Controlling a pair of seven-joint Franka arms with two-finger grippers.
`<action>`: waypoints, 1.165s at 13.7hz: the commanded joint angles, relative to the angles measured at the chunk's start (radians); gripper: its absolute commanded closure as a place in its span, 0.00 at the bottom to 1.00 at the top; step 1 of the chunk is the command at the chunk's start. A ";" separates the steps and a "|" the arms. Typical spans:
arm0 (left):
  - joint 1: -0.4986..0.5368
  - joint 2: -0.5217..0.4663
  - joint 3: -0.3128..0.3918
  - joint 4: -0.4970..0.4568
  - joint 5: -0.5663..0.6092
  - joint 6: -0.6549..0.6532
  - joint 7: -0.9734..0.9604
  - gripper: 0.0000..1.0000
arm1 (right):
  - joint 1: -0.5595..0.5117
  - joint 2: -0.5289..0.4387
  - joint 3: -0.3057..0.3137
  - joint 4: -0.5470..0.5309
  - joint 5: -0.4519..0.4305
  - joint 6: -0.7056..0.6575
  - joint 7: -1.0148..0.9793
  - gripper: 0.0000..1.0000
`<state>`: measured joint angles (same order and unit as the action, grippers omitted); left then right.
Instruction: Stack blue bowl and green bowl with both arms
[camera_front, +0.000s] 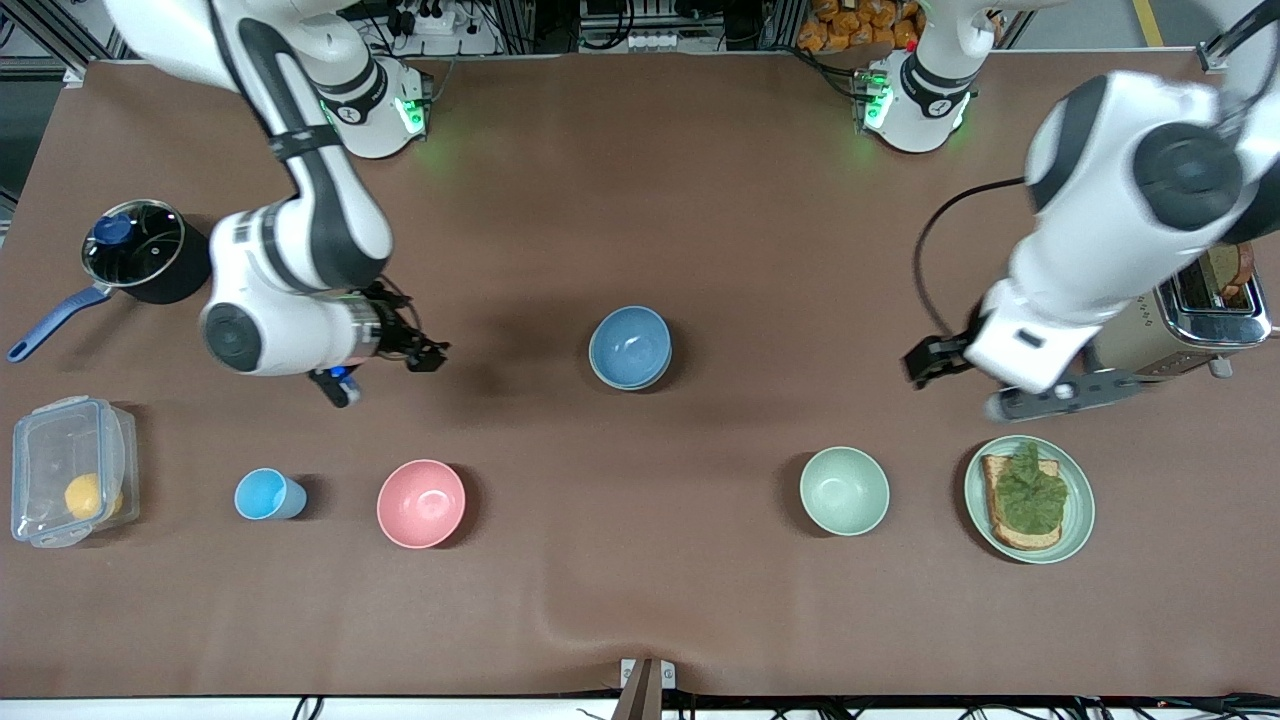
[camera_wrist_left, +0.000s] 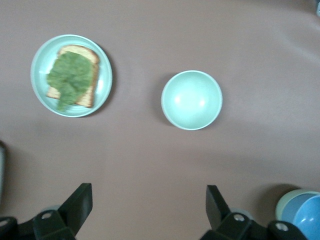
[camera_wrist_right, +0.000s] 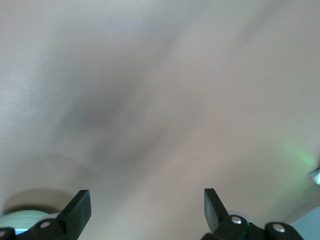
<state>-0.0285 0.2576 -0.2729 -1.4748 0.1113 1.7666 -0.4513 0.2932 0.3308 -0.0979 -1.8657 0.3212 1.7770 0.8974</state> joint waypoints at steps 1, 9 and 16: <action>0.048 -0.078 0.001 -0.010 -0.011 -0.073 0.080 0.00 | -0.110 -0.024 0.010 0.057 -0.053 -0.132 -0.188 0.00; -0.100 -0.261 0.253 -0.142 -0.087 -0.170 0.193 0.00 | -0.302 -0.039 0.017 0.092 -0.223 -0.194 -0.670 0.00; -0.033 -0.268 0.227 -0.111 -0.093 -0.194 0.319 0.00 | -0.342 -0.242 0.033 0.170 -0.304 -0.209 -0.813 0.00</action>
<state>-0.0859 0.0126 -0.0304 -1.5876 0.0393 1.5881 -0.1570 -0.0461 0.1652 -0.0918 -1.7303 0.0443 1.5939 0.0875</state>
